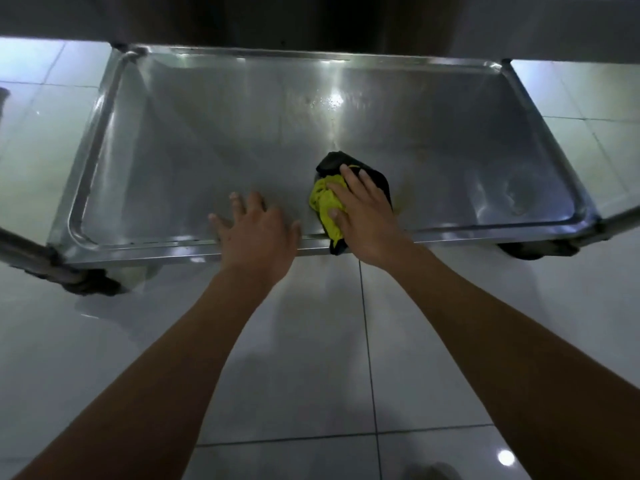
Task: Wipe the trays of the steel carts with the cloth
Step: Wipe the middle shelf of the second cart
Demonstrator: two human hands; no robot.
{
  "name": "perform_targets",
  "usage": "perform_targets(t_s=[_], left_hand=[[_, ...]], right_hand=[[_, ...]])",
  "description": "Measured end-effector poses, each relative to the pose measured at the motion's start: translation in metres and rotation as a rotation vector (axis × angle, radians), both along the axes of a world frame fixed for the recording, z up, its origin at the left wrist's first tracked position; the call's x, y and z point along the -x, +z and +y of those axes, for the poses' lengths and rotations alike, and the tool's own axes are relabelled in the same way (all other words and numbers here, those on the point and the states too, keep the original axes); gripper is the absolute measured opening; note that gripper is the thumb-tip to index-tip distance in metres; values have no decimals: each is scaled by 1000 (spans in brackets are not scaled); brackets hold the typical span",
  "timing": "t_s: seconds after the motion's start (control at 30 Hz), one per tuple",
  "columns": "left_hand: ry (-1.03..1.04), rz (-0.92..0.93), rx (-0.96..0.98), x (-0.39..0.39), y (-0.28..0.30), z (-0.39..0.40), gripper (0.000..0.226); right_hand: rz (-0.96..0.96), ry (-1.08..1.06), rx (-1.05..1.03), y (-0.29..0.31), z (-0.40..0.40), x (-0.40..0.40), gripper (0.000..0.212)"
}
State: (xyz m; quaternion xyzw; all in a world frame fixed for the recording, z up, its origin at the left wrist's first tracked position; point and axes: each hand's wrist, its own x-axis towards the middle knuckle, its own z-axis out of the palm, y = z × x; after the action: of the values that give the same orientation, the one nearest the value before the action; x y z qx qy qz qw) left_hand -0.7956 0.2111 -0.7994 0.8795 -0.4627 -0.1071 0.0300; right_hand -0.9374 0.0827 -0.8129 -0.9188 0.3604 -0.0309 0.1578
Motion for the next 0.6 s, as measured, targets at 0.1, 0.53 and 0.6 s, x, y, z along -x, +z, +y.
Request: perform_targets(t_s=[0.1, 0.53, 0.6], left_hand=[[35, 9, -23, 5, -1, -5, 55], [-211, -104, 206, 63, -9, 27, 38], [-220, -131, 248, 63, -13, 30, 40]], right_hand=[[48, 22, 36, 1, 1, -2, 51], [110, 105, 8, 16, 6, 7, 52], [19, 72, 22, 7, 8, 9, 50]])
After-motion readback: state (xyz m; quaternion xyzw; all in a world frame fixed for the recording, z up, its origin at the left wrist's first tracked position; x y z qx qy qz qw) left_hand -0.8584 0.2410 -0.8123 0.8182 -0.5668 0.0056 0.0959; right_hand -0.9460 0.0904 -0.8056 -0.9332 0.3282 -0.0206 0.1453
